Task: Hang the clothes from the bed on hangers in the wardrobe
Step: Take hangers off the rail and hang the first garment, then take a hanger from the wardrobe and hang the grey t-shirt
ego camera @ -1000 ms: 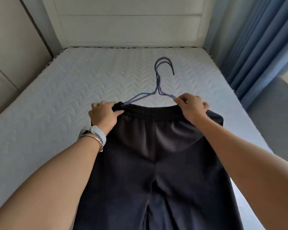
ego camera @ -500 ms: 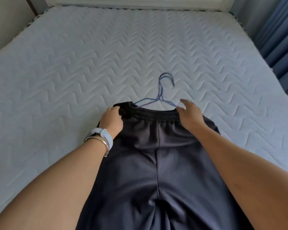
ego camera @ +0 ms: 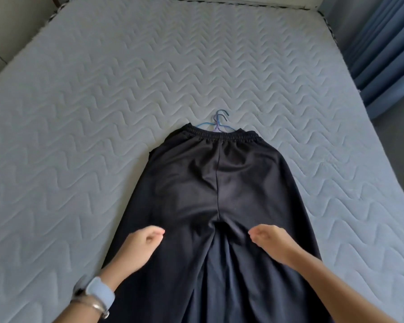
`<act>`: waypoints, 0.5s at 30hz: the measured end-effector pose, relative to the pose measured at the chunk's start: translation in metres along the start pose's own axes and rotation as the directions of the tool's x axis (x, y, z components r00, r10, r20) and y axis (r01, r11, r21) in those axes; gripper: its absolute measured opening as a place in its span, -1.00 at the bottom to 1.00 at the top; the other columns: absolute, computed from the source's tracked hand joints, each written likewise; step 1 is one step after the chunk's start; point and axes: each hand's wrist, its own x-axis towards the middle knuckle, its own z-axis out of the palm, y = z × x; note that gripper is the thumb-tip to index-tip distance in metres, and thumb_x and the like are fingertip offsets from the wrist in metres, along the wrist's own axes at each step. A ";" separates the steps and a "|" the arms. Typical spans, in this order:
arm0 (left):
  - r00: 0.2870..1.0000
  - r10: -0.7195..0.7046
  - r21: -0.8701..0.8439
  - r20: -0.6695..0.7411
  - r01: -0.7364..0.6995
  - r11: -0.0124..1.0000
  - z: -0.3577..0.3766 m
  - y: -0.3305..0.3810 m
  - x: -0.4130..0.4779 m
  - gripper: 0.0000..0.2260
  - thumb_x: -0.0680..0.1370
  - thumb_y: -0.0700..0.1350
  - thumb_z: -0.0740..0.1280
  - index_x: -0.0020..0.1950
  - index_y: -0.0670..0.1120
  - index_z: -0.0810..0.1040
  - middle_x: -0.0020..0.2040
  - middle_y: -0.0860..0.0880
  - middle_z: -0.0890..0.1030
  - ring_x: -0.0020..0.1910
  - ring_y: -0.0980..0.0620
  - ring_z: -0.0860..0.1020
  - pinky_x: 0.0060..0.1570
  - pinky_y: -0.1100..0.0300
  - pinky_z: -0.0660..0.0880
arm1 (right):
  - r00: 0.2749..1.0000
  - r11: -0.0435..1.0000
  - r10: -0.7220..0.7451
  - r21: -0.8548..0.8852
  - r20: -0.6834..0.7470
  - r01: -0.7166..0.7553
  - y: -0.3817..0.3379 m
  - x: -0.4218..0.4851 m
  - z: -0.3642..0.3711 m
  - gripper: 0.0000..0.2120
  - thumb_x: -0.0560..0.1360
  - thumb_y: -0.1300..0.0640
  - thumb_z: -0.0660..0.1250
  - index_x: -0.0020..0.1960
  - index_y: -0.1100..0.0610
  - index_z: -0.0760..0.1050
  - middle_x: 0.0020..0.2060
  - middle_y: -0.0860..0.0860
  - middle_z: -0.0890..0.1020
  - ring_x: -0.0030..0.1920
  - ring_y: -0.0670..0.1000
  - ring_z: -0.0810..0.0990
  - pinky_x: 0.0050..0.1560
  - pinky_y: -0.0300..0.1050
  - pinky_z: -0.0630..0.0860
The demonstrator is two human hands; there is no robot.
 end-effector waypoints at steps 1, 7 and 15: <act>0.999 -0.023 -0.026 0.037 0.024 0.999 0.002 -0.016 -0.032 -0.82 0.55 -0.11 0.26 -0.03 0.19 0.53 0.01 0.05 0.63 0.10 0.09 0.58 0.05 0.31 0.41 | 0.999 1.000 0.016 -0.001 0.029 -0.016 0.005 -0.025 0.010 -0.76 0.53 0.15 0.21 0.10 0.11 0.59 -0.08 -0.03 0.63 0.09 0.00 0.60 0.06 -0.29 0.42; 0.985 -0.166 -0.138 0.051 0.171 0.976 0.014 -0.096 -0.228 -0.86 0.56 -0.13 0.26 -0.01 0.12 0.49 0.03 0.03 0.60 0.05 0.11 0.56 -0.04 0.39 0.37 | 0.997 0.997 -0.018 -0.078 0.070 0.023 0.017 -0.157 0.068 -0.76 0.54 0.16 0.16 0.06 0.14 0.59 -0.08 -0.02 0.64 0.05 0.05 0.61 0.06 -0.19 0.45; 0.871 -0.486 -0.469 -0.074 0.400 0.787 0.094 -0.226 -0.432 -0.76 0.52 -0.26 0.30 -0.19 0.09 0.52 0.00 -0.19 0.66 -0.22 0.28 0.60 -0.16 0.45 0.43 | 0.945 0.999 0.054 -0.012 0.324 -0.053 0.042 -0.268 0.187 -0.80 0.54 0.33 0.17 -0.03 0.22 0.57 -0.34 0.02 0.59 -0.36 -0.03 0.59 -0.29 -0.28 0.50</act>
